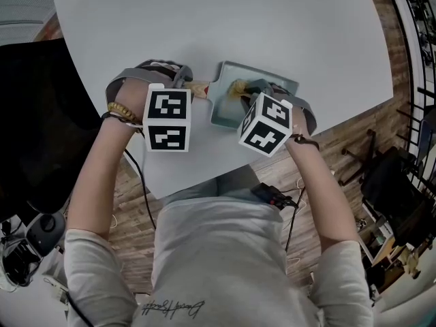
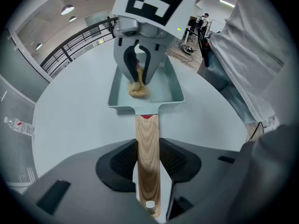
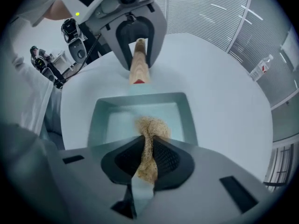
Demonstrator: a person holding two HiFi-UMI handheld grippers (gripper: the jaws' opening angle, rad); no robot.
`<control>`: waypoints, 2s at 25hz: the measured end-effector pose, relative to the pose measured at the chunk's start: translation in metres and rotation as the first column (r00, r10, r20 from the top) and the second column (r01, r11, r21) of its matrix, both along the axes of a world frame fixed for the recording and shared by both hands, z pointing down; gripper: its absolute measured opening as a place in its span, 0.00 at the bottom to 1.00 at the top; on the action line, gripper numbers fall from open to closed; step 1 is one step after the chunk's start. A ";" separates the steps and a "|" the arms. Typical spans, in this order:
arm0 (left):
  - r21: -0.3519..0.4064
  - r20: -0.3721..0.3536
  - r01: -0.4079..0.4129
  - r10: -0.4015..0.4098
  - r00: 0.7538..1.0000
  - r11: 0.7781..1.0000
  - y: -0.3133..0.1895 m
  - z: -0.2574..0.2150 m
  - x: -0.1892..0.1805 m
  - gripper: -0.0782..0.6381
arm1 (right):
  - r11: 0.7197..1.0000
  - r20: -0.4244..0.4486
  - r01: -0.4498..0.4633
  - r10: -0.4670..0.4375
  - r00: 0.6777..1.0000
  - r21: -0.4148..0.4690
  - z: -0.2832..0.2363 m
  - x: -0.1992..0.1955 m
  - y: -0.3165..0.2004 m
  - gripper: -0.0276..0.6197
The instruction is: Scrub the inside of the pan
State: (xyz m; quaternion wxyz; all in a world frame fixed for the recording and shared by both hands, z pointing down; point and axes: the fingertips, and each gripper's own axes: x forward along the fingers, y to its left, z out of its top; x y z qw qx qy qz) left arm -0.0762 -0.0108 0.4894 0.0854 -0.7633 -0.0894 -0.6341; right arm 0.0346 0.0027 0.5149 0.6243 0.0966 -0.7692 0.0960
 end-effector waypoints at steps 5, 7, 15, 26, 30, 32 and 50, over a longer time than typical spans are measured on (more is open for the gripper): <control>-0.002 -0.001 0.007 -0.007 1.000 1.000 0.000 -0.001 0.000 0.32 | 0.999 -0.030 -0.028 0.029 0.999 0.026 0.000 0.011 -0.033 0.15; -0.005 -0.003 0.012 -0.012 1.000 1.000 0.000 -0.001 0.000 0.32 | 1.000 -0.036 -0.017 0.017 0.999 0.022 0.000 0.011 -0.033 0.15; -0.007 0.009 0.034 -0.034 0.999 0.999 -0.002 0.002 -0.001 0.33 | 1.000 -0.036 0.017 -0.017 0.999 -0.016 0.002 0.008 -0.022 0.15; 0.000 0.024 0.045 -0.045 0.999 0.999 -0.005 0.005 -0.003 0.33 | 0.909 0.023 0.076 -0.073 0.997 -0.409 -0.002 -0.001 0.060 0.14; 0.005 0.028 0.049 -0.049 0.998 0.999 -0.006 0.007 -0.004 0.33 | 0.887 0.037 0.089 -0.081 0.996 -0.453 -0.002 -0.004 0.069 0.14; 0.008 0.030 0.050 -0.051 0.998 0.999 -0.007 0.007 -0.005 0.33 | 0.895 0.046 0.095 -0.083 0.995 -0.436 -0.002 -0.005 0.068 0.14; -0.019 0.038 0.015 -0.014 0.999 1.000 0.000 0.006 -0.004 0.33 | 0.999 -0.042 0.047 -0.047 0.998 0.001 0.005 0.022 -0.016 0.15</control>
